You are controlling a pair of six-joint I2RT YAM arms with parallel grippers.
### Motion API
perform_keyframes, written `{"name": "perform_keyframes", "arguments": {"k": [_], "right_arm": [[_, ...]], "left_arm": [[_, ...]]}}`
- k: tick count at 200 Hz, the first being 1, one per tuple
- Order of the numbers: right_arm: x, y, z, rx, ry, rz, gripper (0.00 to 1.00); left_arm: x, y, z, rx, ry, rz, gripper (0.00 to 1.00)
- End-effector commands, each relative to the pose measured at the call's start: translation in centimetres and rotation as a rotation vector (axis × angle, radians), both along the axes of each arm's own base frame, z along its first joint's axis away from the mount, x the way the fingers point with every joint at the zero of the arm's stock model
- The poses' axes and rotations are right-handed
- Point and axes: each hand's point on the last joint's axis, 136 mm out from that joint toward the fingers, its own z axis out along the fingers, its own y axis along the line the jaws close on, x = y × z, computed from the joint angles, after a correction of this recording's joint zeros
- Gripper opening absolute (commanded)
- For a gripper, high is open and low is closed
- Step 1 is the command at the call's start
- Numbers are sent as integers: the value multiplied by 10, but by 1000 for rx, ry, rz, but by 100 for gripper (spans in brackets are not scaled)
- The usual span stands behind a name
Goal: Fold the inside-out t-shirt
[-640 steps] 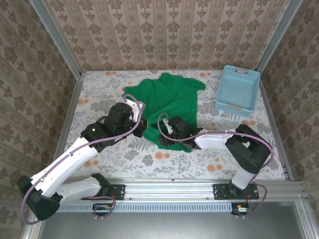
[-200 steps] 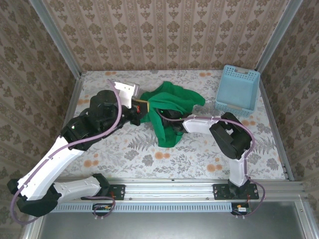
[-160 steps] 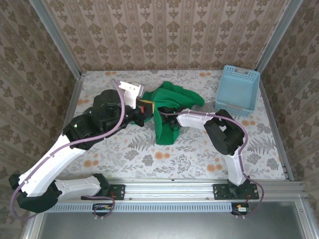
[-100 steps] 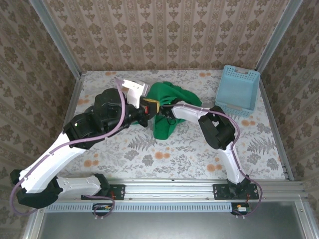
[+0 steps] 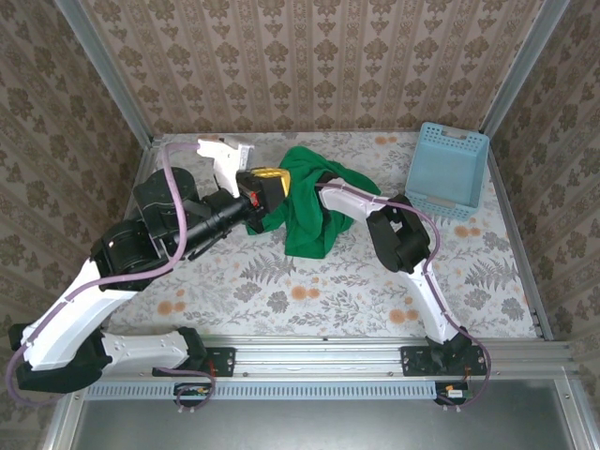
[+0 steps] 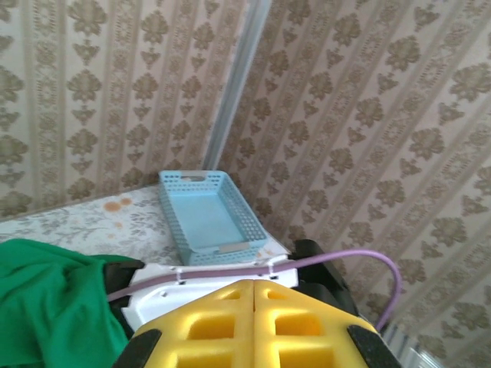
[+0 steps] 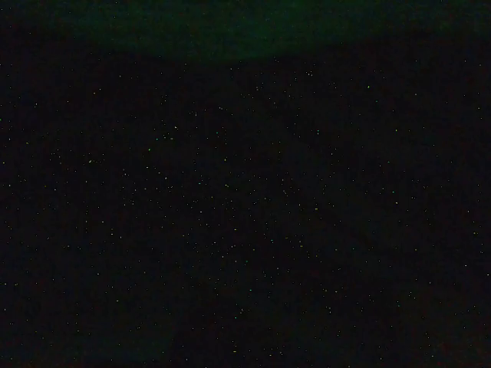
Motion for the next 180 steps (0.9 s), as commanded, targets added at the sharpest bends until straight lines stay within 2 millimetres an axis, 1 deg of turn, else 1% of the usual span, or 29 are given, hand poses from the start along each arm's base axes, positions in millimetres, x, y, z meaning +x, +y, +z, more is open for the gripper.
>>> {"name": "perform_keyframes", "arguments": {"k": [1, 13, 30, 36, 51, 65, 78, 101, 114, 122, 127, 154, 180], "right_arm": [[-11, -6, -18, -13, 53, 13, 81], [-10, 0, -17, 24, 34, 33, 74], [-11, 3, -13, 52, 22, 49, 74], [-11, 4, -11, 54, 22, 56, 74], [-12, 7, -10, 67, 24, 74, 75], [-13, 10, -9, 83, 31, 87, 75], [-16, 14, -9, 97, 40, 99, 75], [-18, 19, -7, 126, 51, 106, 75], [-15, 26, -3, 165, 34, 114, 76], [-16, 29, -3, 182, 36, 119, 76], [-16, 30, -3, 189, 37, 120, 76], [-19, 38, 2, 216, 34, 129, 76], [-24, 46, 3, 243, 41, 134, 76]], "left_arm": [[20, 17, -25, 112, -7, 139, 6], [31, 23, -48, 169, 26, 188, 14], [40, 23, -86, 238, 90, 184, 29], [42, 20, -98, 254, 115, 168, 34], [44, 11, -134, 298, 177, 125, 42], [44, 1, -166, 334, 206, 90, 51], [46, -8, -193, 347, 209, 65, 58], [54, -15, -238, 350, 186, 73, 71], [61, -17, -257, 343, 166, 87, 82], [65, -18, -265, 329, 162, 83, 90], [67, -20, -269, 318, 163, 73, 92], [88, -27, -292, 289, 158, 80, 97], [102, -44, -309, 274, 129, 70, 99]]}}
